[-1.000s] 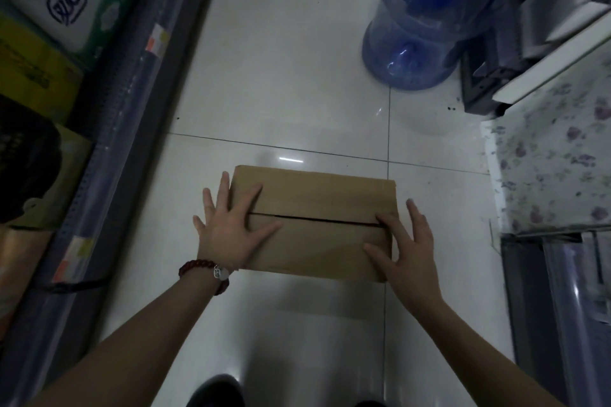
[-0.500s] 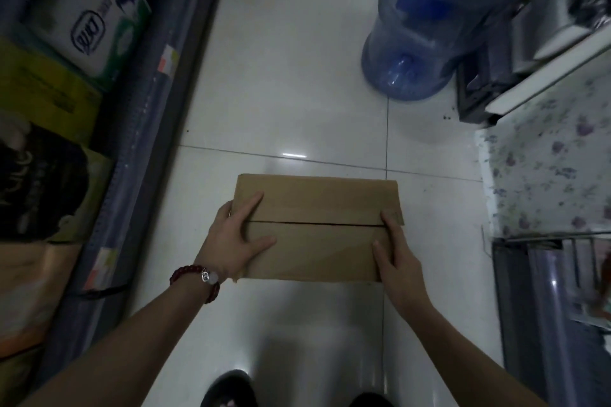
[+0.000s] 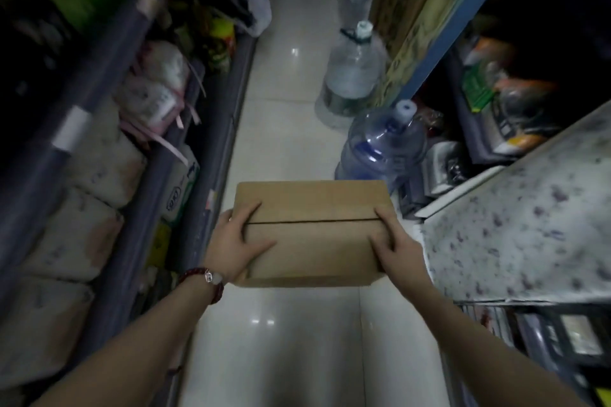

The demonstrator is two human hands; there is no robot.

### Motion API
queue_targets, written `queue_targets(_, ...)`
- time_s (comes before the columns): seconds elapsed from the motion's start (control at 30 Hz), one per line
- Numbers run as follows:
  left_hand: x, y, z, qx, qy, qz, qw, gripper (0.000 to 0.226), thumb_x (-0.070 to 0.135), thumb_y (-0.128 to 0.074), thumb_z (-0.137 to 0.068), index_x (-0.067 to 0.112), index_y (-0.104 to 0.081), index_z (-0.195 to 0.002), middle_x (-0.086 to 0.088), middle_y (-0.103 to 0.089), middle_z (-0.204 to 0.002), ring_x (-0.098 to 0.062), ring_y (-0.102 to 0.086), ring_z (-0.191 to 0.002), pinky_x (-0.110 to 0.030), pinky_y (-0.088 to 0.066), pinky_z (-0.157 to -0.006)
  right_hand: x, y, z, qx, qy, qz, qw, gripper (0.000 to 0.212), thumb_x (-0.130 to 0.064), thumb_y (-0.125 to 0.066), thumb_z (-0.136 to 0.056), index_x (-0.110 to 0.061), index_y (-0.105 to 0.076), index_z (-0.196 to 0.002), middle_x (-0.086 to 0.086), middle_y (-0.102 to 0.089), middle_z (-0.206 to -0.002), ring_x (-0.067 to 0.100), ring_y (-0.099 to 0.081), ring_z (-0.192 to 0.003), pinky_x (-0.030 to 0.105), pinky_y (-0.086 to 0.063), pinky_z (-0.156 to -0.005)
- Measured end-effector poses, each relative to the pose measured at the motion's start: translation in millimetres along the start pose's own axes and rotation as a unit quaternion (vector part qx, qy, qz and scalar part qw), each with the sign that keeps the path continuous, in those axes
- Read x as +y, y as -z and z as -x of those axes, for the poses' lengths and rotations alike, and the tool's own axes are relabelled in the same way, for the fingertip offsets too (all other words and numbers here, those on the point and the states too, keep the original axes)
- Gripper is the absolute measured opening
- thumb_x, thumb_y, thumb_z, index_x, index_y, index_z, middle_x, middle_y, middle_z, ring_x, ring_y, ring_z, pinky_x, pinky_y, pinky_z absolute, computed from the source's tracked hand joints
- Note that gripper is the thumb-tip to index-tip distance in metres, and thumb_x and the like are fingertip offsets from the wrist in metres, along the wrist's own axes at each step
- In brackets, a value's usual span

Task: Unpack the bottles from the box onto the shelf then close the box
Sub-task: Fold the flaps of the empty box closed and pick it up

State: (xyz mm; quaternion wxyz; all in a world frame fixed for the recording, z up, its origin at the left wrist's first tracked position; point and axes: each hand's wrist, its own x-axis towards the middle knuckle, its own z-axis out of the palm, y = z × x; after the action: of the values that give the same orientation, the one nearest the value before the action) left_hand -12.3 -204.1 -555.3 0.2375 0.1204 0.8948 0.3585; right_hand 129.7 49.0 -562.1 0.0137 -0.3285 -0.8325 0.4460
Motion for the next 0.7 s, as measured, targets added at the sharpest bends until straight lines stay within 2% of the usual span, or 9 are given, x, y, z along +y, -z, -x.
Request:
queue_targets(0.1, 52, 60, -4, 0.006, -0.029, 0.001, 1.0, 0.08, 0.05, -0.076, -0.066, 0.039, -0.042, -0.137, -0.012, -0.04, -0.14, -0.028, -0.041, -0.13, -0.036, -0.033, -0.112, -66, 41, -2, 0.029, 0.027, -0.017, 0.999, 0.049, -0.02, -0.058, -0.091, -0.03, -0.045, -0.138, 0.006, -0.059, -0.132, 0.024, -0.057, -0.116, 0.021, -0.038, -0.088)
queue_targets(0.17, 83, 96, -8, 0.019, -0.047, -0.001, 0.999, 0.081, 0.057, -0.07, -0.059, 0.04, -0.045, -0.134, -0.01, -0.046, -0.135, -0.025, -0.046, -0.126, -0.03, -0.035, -0.109, -102, 66, -8, 0.041, 0.042, -0.019, 0.998, 0.048, -0.023, -0.057, -0.093, -0.031, -0.045, -0.138, 0.002, -0.055, -0.137, 0.023, -0.054, -0.122, 0.022, -0.038, -0.09)
queue_targets(0.27, 128, 139, -23, 0.039, -0.065, 0.0, 0.997, 0.074, 0.048, -0.074, -0.064, 0.035, -0.049, -0.133, -0.008, -0.05, -0.131, -0.022, -0.05, -0.12, -0.021, -0.034, -0.1, -151, 98, -27, 0.038, 0.045, -0.029, 0.998, 0.046, -0.031, -0.053, -0.095, -0.036, -0.042, -0.139, -0.005, -0.051, -0.14, 0.015, -0.054, -0.113, 0.023, -0.039, -0.085)
queue_targets(0.33, 155, 159, -40, 0.053, -0.067, -0.009, 0.996, 0.068, 0.038, -0.077, -0.071, 0.034, -0.049, -0.133, -0.009, -0.05, -0.131, -0.024, -0.05, -0.12, -0.025, -0.035, -0.1, -178, 115, -48, 0.034, 0.047, -0.038, 0.998, 0.045, -0.033, -0.052, -0.095, -0.039, -0.041, -0.138, -0.004, -0.053, -0.137, 0.012, -0.053, -0.101, 0.026, -0.042, -0.082)
queue_targets(0.37, 168, 168, -50, 0.057, -0.068, -0.01, 0.996, 0.067, 0.037, -0.076, -0.073, 0.034, -0.049, -0.133, -0.009, -0.05, -0.132, -0.024, -0.049, -0.12, -0.027, -0.036, -0.102, -190, 123, -61, 0.032, 0.052, -0.042, 0.997, 0.044, -0.034, -0.051, -0.095, -0.039, -0.041, -0.138, -0.002, -0.054, -0.137, 0.015, -0.054, -0.101, 0.029, -0.045, -0.083)
queue_targets(0.43, 190, 183, -74, 0.055, -0.059, 0.016, 0.997, 0.067, 0.038, -0.075, -0.073, 0.038, -0.047, -0.133, -0.006, -0.046, -0.134, -0.024, -0.046, -0.123, -0.034, -0.036, -0.107, -214, 136, -91, 0.027, 0.06, -0.04, 0.997, 0.044, -0.032, -0.05, -0.096, -0.038, -0.041, -0.138, 0.001, -0.052, -0.14, 0.024, -0.055, -0.114, 0.03, -0.044, -0.087)
queue_targets(0.5, 205, 195, -99, 0.062, -0.047, 0.041, 0.996, 0.067, 0.04, -0.075, -0.072, 0.042, -0.045, -0.132, -0.004, -0.044, -0.136, -0.023, -0.045, -0.125, -0.039, -0.037, -0.108, -236, 146, -123, 0.017, 0.063, -0.035, 0.997, 0.045, -0.03, -0.05, -0.096, -0.035, -0.041, -0.14, 0.0, -0.046, -0.146, 0.025, -0.047, -0.128, 0.023, -0.036, -0.088)
queue_targets(0.6, 224, 211, -134, 0.073, -0.027, 0.047, 0.996, 0.068, 0.039, -0.075, -0.073, 0.041, -0.045, -0.133, -0.004, -0.045, -0.137, -0.024, -0.046, -0.124, -0.039, -0.038, -0.106, -263, 155, -171, -0.003, 0.077, -0.03, 0.997, 0.046, -0.027, -0.051, -0.096, -0.031, -0.041, -0.14, 0.0, -0.046, -0.146, 0.024, -0.045, -0.129, 0.018, -0.032, -0.084)
queue_targets(0.7, 239, 227, -170, 0.088, -0.009, 0.05, 0.995, 0.068, 0.038, -0.075, -0.073, 0.039, -0.046, -0.134, -0.004, -0.046, -0.137, -0.023, -0.046, -0.123, -0.038, -0.039, -0.106, -285, 159, -219, -0.015, 0.099, -0.007, 0.995, 0.046, -0.028, -0.052, -0.095, -0.032, -0.042, -0.14, 0.0, -0.048, -0.144, 0.024, -0.046, -0.128, 0.019, -0.031, -0.084)
